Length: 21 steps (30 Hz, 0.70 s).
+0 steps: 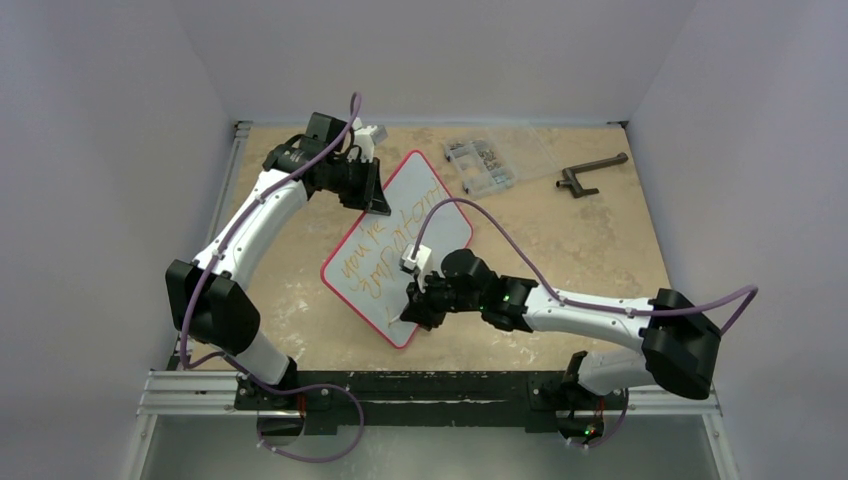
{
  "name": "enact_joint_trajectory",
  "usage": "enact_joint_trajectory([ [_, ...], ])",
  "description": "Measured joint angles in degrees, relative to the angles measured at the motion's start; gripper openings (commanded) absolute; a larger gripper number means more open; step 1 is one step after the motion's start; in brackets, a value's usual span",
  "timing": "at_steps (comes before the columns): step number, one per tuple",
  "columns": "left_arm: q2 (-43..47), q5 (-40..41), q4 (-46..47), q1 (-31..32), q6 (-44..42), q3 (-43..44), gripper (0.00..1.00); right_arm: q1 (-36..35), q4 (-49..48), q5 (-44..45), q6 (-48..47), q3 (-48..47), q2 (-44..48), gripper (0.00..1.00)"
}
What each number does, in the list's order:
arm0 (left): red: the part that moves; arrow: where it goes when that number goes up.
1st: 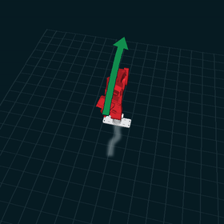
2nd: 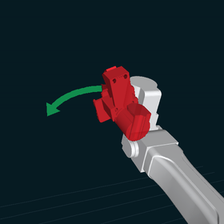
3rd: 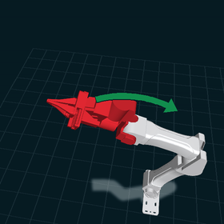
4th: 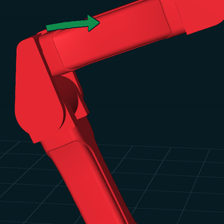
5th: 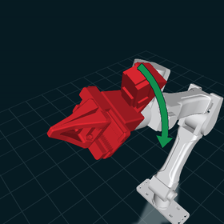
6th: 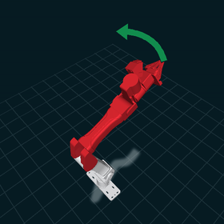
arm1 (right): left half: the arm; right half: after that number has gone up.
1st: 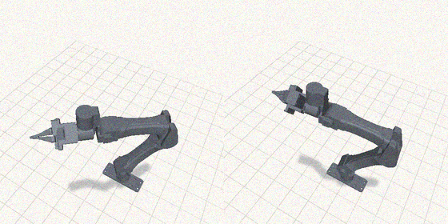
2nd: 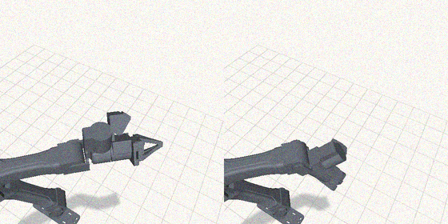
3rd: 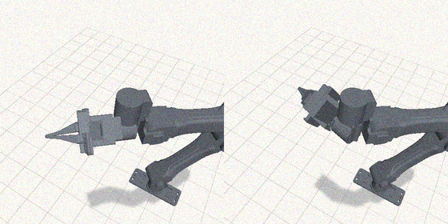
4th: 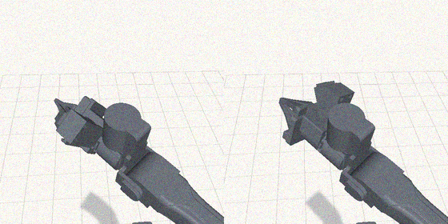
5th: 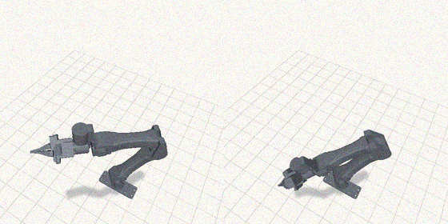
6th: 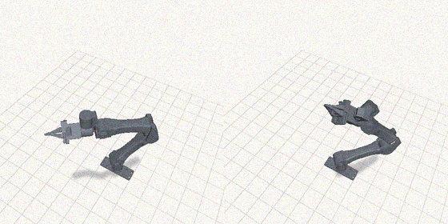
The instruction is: Write a sentence on the whiteboard
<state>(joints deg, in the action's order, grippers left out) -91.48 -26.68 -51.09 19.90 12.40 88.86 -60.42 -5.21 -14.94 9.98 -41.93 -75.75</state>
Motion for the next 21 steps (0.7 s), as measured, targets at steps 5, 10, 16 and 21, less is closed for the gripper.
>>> enact_joint_trajectory([
  [5, 0.04, 0.04, 0.17, -0.17, -0.15, 0.0, 0.0, 0.0, 1.05, 2.69, 0.07, -1.36, 0.02, 0.0],
  [10, 0.04, 0.04, 0.15, -0.26, -0.17, 0.0, 0.0, -0.02, 1.31, 4.42, 0.09, -1.9, 0.07, 0.0],
  [16, 0.04, 0.02, 0.15, -0.26, -0.17, 0.0, 0.0, 0.0, 1.22, 6.36, 0.52, -2.1, 0.48, 0.0],
  [21, 0.04, 0.02, 0.15, -0.26, -0.17, 0.0, 0.0, 0.04, 0.55, 7.87, 1.03, -2.1, 1.03, 0.0],
])
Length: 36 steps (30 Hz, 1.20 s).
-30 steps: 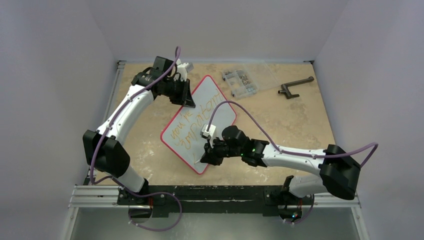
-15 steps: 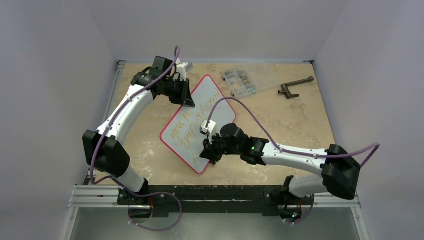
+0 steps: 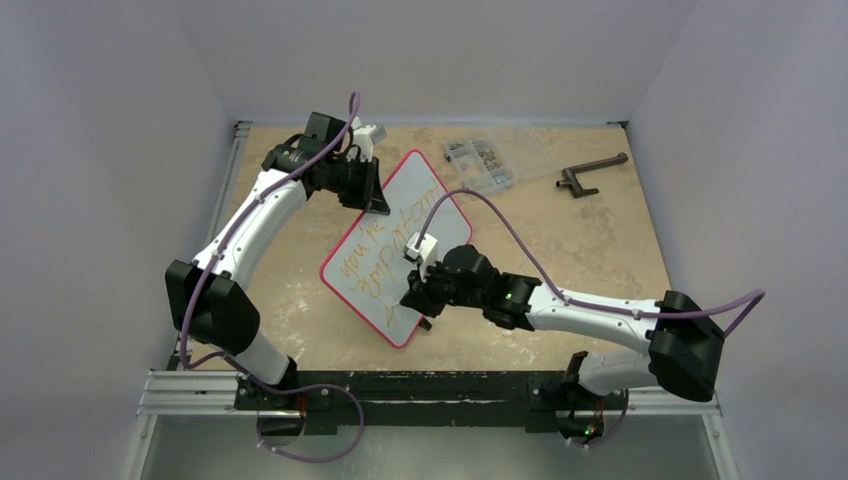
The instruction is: Write a sentence on the whiteboard
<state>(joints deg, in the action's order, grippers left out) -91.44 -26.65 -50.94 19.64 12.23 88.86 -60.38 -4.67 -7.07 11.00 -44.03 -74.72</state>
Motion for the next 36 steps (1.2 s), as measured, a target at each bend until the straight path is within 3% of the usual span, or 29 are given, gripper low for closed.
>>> enact_joint_trajectory([
  [36, 0.0, 0.04, -0.15, -0.02, 0.04, 0.0, 0.0, 0.44, -6.14, 5.03, 2.16, 6.29, 3.32, 0.0],
])
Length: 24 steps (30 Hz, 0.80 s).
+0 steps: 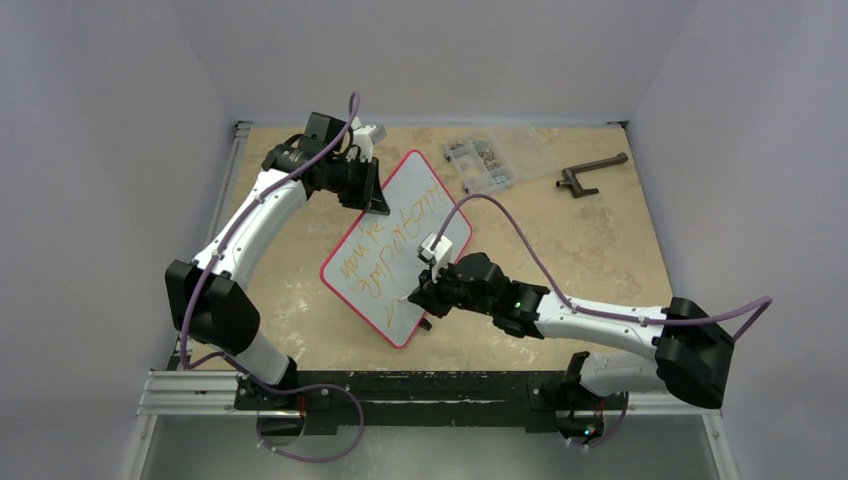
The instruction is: Write a sentence on the whiteboard
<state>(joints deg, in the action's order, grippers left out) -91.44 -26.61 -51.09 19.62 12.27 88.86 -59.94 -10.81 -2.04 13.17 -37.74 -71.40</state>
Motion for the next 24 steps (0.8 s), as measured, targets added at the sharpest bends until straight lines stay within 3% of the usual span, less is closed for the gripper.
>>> enact_joint_trajectory([
  [18, 0.0, -0.04, -0.02, 0.02, 0.2, 0.0, 0.0, 0.0, 1.36, 0.15, 1.14, 1.55, 0.74, 0.0],
  [24, 0.0, -0.02, -0.13, 0.02, 0.66, 0.0, 0.0, 0.02, 4.37, 1.9, 1.14, 2.27, 7.74, 0.0],
])
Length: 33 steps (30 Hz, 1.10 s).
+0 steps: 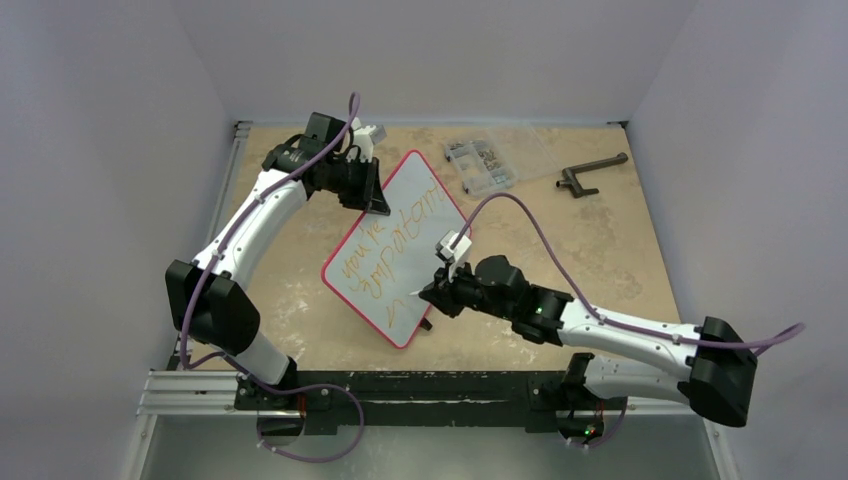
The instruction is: Write a sentence on the whiteboard
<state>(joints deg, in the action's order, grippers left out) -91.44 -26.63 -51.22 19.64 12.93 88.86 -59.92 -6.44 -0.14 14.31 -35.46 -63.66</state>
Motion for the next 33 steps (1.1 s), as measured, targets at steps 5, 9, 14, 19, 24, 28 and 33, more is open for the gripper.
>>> enact_joint_trajectory([
  [5, 0.0, 0.0, -0.02, 0.0, 0.02, 0.0, 0.0, 0.11, -1.36, 2.21, 0.02, -0.33, 2.4, 0.0],
  [9, 0.0, 0.0, -0.04, 0.0, 0.02, 0.0, 0.0, 0.26, -1.55, 3.72, 0.04, -1.33, -2.64, 0.0],
  [14, 0.02, 0.02, 0.02, -0.02, -0.17, 0.0, 0.0, 0.33, -1.7, 4.96, 0.28, -2.4, -7.02, 0.0],
  [19, 0.07, 0.04, 0.04, -0.09, -0.2, 0.0, 0.0, 0.33, -1.79, 5.16, 0.46, -3.32, -7.32, 0.0],
  [24, 0.07, 0.07, 0.04, -0.09, -0.2, 0.0, 0.0, 0.33, -1.86, 4.98, 0.68, -3.41, -7.34, 0.0],
  [28, 0.07, 0.07, 0.04, -0.11, -0.26, 0.0, 0.0, 0.33, -2.14, 4.59, 0.55, -3.48, -7.63, 0.0],
  [33, 0.07, 0.07, 0.04, -0.13, -0.48, 0.0, 0.0, 0.68, -2.21, 3.32, 0.17, -3.63, -7.87, 0.0],
])
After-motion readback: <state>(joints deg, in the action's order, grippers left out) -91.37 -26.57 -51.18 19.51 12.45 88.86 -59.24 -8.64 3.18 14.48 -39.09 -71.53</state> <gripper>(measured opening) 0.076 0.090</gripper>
